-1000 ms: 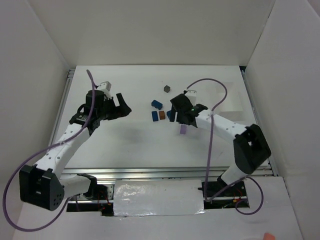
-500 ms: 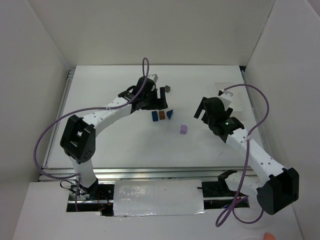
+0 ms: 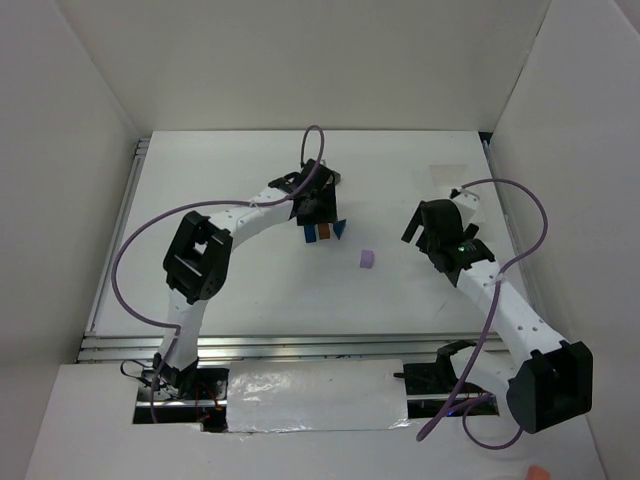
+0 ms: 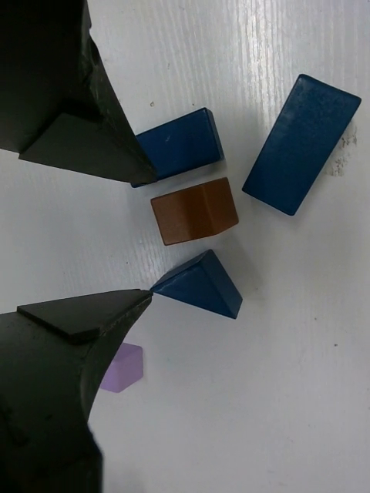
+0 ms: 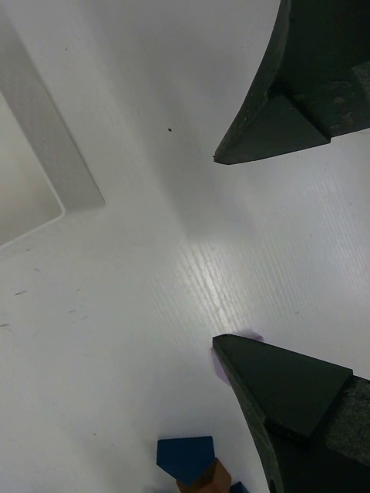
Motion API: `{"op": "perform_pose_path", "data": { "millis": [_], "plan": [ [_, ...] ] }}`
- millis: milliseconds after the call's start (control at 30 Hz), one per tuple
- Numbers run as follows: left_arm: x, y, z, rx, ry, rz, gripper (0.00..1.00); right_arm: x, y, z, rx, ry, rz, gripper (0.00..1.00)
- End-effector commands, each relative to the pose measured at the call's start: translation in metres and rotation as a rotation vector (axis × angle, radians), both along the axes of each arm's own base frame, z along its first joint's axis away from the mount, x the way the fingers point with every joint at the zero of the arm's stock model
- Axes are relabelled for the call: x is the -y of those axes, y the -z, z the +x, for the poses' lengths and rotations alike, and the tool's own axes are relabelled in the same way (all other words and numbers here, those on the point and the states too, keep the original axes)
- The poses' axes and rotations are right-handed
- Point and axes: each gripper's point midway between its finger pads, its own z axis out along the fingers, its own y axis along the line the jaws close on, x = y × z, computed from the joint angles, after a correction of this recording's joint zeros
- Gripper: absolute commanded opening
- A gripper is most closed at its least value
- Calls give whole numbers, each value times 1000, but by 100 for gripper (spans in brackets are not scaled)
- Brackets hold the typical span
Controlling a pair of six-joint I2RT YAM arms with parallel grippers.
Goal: Build the wood block tower
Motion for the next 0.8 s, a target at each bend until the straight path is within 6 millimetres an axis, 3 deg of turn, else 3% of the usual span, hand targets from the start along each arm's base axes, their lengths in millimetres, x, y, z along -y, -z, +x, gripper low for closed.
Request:
{"op": "perform_pose_path", "data": {
  "millis": [0,467,767],
  "plan": [
    [-4,-5,11,20,-47,39,69,0,-10,6,61,-11,29,100],
    [4,27,16,-44,-42,60,66,7,-3,4,56,-2,57,100],
    [8,36,17,-54,-37,73,58,6,0,5,50,-7,63,100]
  ]
}}
